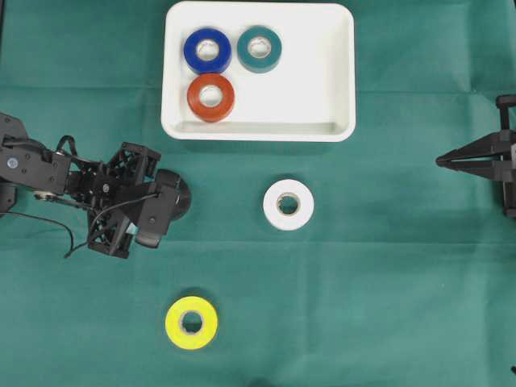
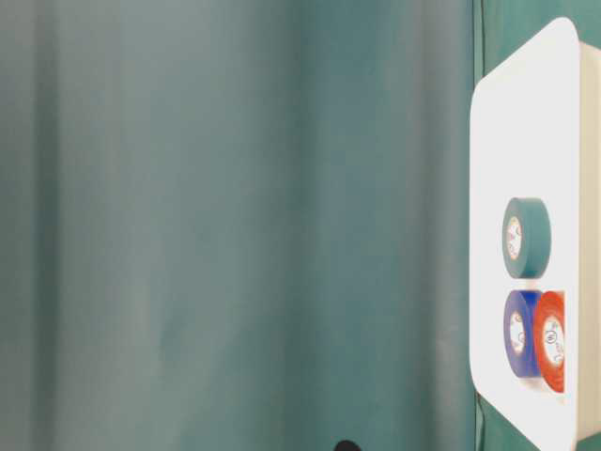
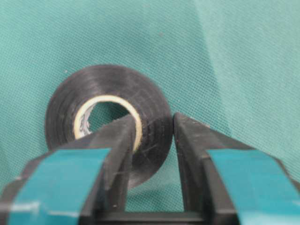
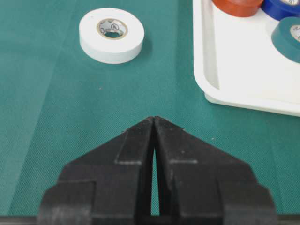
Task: Put the tape into the white case with the left arm.
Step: 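Close the left gripper on the black tape roll and lift it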
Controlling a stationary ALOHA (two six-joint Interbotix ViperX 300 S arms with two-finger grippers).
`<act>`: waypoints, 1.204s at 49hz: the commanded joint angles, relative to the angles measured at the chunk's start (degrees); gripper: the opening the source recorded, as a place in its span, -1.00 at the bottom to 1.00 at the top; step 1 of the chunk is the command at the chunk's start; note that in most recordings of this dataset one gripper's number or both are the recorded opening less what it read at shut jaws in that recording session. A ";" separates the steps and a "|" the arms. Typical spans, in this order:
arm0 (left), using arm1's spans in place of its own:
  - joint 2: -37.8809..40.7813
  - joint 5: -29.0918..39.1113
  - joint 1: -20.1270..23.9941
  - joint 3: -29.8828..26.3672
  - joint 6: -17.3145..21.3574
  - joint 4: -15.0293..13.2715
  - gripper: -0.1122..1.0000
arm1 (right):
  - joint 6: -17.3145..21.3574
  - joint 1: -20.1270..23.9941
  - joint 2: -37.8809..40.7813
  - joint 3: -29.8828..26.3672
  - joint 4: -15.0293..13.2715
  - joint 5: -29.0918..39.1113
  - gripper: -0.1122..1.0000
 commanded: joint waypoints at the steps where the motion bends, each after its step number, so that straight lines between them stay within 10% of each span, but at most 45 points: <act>1: -0.26 -0.44 0.18 -1.05 0.00 0.09 -0.42 | 0.09 0.00 0.44 -0.53 -0.09 -0.62 -0.97; 59: -7.91 18.37 -2.72 -10.28 -5.89 -0.09 -0.41 | 0.09 0.00 0.44 -0.53 -0.09 -0.62 -0.97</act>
